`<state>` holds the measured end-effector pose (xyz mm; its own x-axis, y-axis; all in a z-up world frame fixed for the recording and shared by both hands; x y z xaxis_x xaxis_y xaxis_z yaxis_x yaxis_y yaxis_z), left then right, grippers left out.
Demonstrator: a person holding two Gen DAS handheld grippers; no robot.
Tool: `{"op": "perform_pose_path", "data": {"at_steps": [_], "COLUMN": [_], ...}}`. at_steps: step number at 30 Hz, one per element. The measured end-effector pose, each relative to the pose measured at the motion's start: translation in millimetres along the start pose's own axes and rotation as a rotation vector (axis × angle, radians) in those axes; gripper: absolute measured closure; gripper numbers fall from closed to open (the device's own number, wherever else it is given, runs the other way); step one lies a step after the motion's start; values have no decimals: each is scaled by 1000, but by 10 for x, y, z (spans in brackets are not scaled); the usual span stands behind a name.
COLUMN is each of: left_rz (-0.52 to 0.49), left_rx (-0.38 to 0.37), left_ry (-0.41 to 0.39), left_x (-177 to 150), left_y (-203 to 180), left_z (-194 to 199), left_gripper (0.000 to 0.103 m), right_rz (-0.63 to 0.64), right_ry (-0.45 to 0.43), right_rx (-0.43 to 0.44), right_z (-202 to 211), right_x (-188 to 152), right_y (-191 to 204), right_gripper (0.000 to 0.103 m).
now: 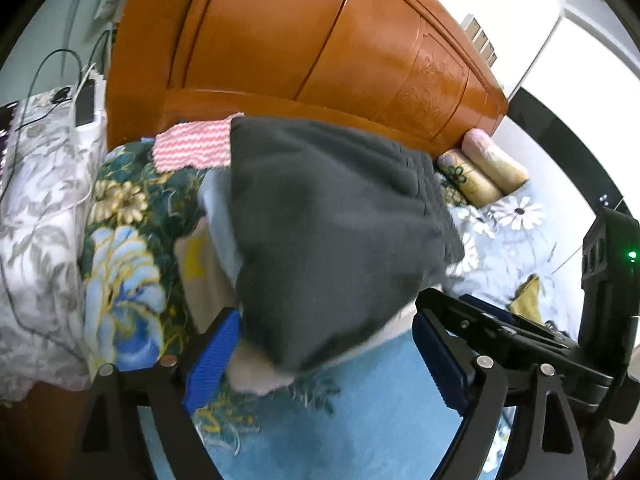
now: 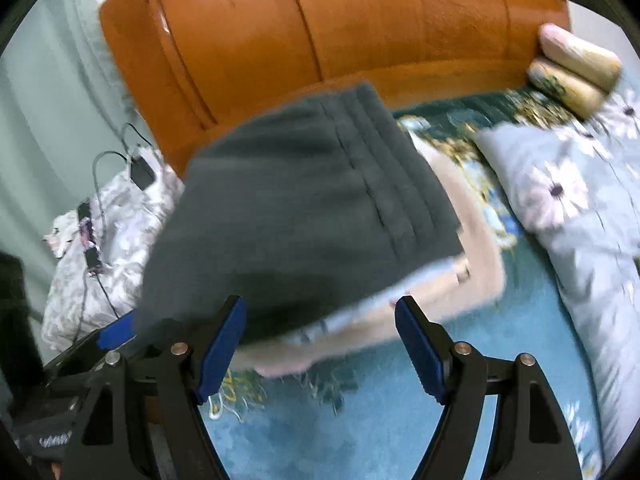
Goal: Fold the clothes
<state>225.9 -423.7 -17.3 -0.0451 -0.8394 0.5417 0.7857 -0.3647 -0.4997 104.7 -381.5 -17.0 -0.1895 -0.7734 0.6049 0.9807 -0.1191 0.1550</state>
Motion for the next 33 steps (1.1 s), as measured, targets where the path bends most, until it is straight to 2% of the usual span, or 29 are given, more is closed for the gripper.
{"op": "perform_pose_path", "data": {"at_steps": [4,8,12,19,28,33], "left_rz": [-1,-1,-8,-50,-68,-85], "left_rx": [25,83,109,98,106,105], "left_ry": [-2,-57,-76,-40,-7,-2], "left_x": [-159,-273,-391,-597,-727,-725], "left_y": [29,73,128,150,136,131], "left_z": [58,118,111,59,25,34], "left_gripper": [6,0,0,0,0,0], "right_rz": [-59,-106,-174,-197,-249,-258], "right_ry": [-11,-50,-93,-86,-99,-145], "right_rx": [-57,-127,-188,-270,-311,-328], "right_z": [74,143,194,217,280,338], "right_x": [-207,-335,-460,-643,-859,-879], "right_y": [-43,-73,-129,-205,-273,-265], "right_gripper": [25,25,24,21,21,21]}}
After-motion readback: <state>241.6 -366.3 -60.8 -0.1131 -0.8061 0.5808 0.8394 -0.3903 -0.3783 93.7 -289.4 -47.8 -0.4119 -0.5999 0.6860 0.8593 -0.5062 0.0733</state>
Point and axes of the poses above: each gripper's, at about its wrist camera, not at the fingertips, and z roughly against the way its jaws point, y to its left, x to its top, the point moved 7 cm from there along -z, roughly the way its jaws point, and after that the axes turned 8 degrees about z, right-handed, at the moved point
